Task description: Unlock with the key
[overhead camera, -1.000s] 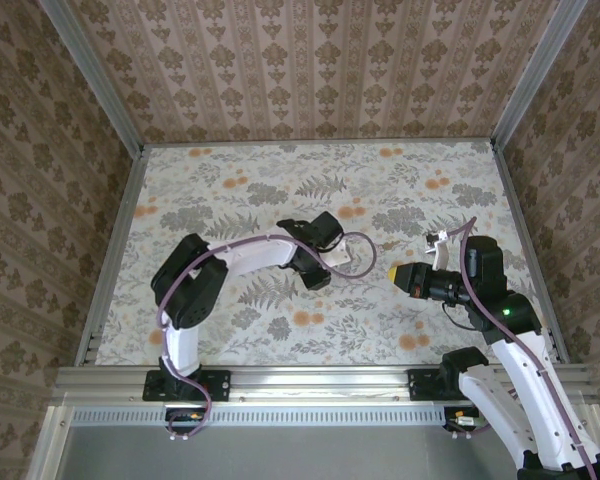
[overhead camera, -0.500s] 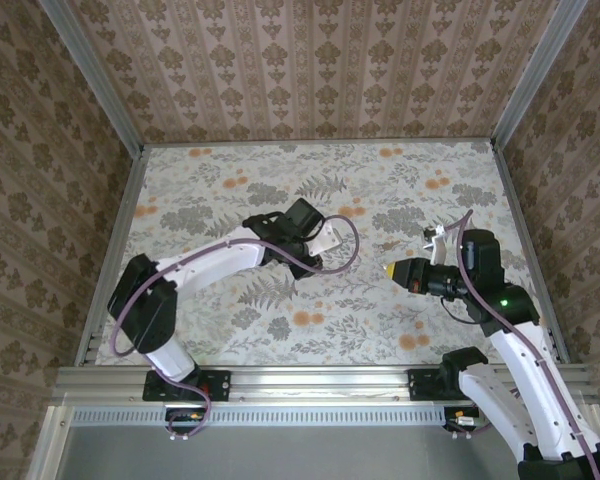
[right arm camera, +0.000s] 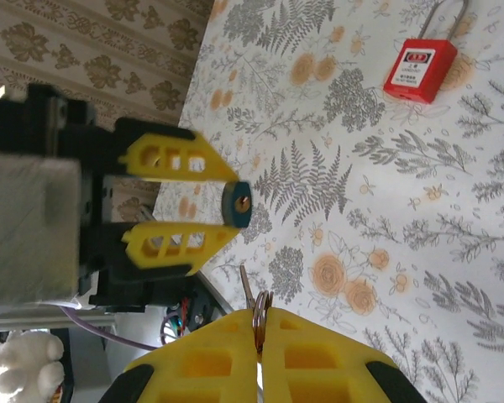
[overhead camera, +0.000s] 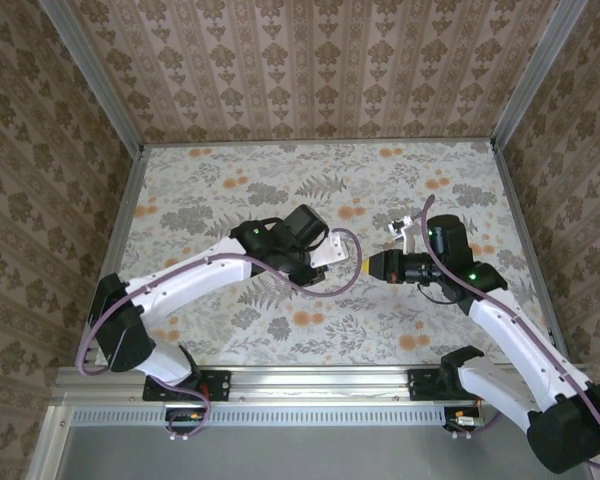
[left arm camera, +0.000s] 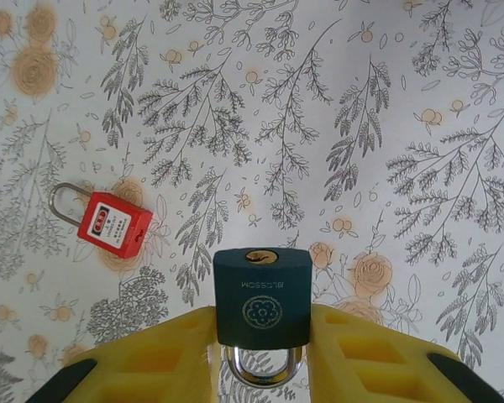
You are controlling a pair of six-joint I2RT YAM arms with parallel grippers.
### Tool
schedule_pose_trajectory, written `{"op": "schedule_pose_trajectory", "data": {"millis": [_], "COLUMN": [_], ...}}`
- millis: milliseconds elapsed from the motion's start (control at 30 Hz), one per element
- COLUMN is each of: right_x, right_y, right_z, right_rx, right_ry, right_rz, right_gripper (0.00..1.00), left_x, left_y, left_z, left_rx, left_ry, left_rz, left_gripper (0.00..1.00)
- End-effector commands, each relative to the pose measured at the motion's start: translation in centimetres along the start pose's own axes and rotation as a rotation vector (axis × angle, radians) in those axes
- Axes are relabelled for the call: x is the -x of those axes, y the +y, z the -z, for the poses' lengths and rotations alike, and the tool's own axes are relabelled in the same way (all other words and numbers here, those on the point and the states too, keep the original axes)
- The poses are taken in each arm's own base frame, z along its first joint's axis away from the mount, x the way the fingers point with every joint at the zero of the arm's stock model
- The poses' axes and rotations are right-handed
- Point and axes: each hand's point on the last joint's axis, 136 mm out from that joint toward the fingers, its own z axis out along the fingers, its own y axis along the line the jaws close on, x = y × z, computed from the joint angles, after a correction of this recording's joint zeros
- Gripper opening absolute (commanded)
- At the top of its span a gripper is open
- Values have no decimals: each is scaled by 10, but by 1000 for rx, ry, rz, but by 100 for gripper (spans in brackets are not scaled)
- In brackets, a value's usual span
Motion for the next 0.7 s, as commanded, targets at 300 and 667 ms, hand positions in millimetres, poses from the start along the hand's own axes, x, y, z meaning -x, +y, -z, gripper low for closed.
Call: {"op": "schedule_pose_trajectory", "data": {"millis": [300,667], "right_x": [-4,-6], "right_y": [36,44], "right_z": [-29,-20], "right_rx": [167,161], "right_ry": [94,100], "right_rz": [128,133], "right_gripper": [9,10], "left_x": [3,8], "left_y": [-2,-4], "left_z": [39,42], "left_rx": [107,217], "left_ry": [-66,-137], "left_rz": [-124,-177], "left_gripper": [30,30]}}
